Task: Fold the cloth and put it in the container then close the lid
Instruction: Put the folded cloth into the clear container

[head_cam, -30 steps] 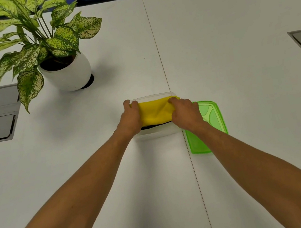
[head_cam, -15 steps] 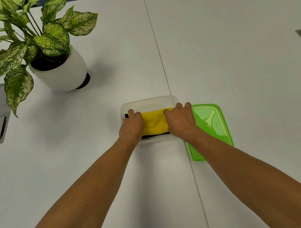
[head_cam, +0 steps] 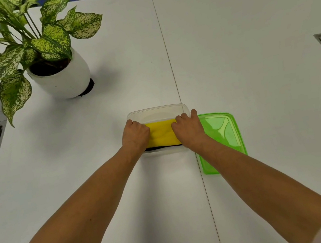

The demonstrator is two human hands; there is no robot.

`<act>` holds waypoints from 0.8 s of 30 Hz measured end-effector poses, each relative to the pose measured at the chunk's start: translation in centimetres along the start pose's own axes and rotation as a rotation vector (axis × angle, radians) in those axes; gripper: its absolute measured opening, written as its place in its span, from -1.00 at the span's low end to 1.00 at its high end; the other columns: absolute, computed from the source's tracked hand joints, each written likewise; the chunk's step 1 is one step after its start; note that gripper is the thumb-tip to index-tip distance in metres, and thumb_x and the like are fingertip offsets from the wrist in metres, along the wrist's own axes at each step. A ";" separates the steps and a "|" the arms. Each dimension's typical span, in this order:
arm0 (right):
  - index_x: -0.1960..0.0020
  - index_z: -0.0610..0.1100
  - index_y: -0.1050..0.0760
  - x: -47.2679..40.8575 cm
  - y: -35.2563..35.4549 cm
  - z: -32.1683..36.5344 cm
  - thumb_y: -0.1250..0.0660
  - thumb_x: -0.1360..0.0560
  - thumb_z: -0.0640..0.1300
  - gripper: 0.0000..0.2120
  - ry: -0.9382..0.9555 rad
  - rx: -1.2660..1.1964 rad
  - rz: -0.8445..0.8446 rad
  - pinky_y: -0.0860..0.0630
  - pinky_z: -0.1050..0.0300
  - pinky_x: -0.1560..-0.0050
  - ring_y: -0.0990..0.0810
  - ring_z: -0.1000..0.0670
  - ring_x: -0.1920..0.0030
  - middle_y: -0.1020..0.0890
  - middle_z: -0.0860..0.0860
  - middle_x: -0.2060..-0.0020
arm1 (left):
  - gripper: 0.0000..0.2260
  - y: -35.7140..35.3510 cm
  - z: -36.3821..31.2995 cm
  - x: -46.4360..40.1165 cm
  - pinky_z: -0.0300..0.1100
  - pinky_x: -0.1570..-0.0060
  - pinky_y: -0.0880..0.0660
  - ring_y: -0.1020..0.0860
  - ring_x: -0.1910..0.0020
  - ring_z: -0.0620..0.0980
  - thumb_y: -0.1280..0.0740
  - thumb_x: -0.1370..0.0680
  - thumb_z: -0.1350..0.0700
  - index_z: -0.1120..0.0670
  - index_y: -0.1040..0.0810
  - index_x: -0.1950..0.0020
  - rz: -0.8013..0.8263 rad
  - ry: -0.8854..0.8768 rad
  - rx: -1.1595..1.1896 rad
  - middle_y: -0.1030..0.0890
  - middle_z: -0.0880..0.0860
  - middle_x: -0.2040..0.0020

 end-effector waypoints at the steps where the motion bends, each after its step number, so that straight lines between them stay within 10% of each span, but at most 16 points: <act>1: -0.16 -0.18 -0.49 0.0 0.1 -0.1 -0.29 -0.42 -0.31 -0.69 -0.011 0.009 0.009 -0.12 -0.35 -0.38 -0.45 -0.19 -0.20 -0.53 -0.14 -0.13 | -0.88 -0.1 0.1 -0.1 -0.09 -0.08 -0.38 -0.57 0.05 0.06 -0.28 -0.54 0.14 0.13 -0.57 -0.02 -0.003 -0.013 0.002 -0.64 0.09 0.04; 9: -0.25 -0.08 -0.45 0.1 -0.6 -0.6 -0.26 -0.52 -0.09 -0.70 -0.055 -0.241 -0.013 0.04 -0.54 -0.35 -0.33 -0.13 -0.37 -0.48 -0.10 -0.28 | -0.66 -1.9 1.0 0.9 0.05 -0.36 -0.29 -0.45 -0.33 0.20 -0.36 -0.46 0.26 0.18 -0.55 -0.24 -0.275 -0.014 0.488 -0.53 0.20 -0.32; 13: -0.27 -0.03 -0.46 2.6 -0.3 -2.6 -0.27 -0.53 0.02 -0.66 -0.257 -0.713 -0.456 -0.15 -0.27 -0.41 -0.35 -0.07 -0.39 -0.48 -0.03 -0.33 | -0.69 -1.5 1.9 3.4 0.07 -0.37 -0.30 -0.40 -0.37 0.21 -0.31 -0.52 0.27 0.19 -0.54 -0.26 -0.594 0.195 0.788 -0.47 0.21 -0.36; 16: -0.23 -0.10 -0.47 5.8 -1.9 -4.6 -0.32 -0.47 -0.02 -0.64 -0.554 -0.916 -0.667 -0.39 -0.14 -0.23 -0.47 -0.13 -0.25 -0.56 -0.07 -0.20 | -0.60 -2.1 2.0 4.8 -0.01 -0.42 -0.26 -0.30 -0.44 0.12 -0.20 -0.61 0.14 0.13 -0.31 -0.46 -0.506 0.438 1.169 -0.29 0.15 -0.49; 24: -0.35 -0.20 -0.23 12.3 -10.1 -7.3 -0.47 -0.33 0.14 -0.23 -1.115 -0.875 -0.029 -0.35 -0.28 -0.19 -0.31 -0.28 -0.33 -0.39 -0.25 -0.30 | -0.67 -2.7 1.2 7.5 -0.07 -0.21 -0.46 -0.49 -0.29 0.12 -0.15 -0.64 0.09 0.13 -0.43 -0.38 -0.331 0.794 1.646 -0.53 0.07 -0.29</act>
Point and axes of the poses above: each hand's wrist, its own x-axis away from the middle knuckle, its own y-axis out of the back of the hand, z = x × y, the point moved 3 cm from there along -x, towards the middle knuckle
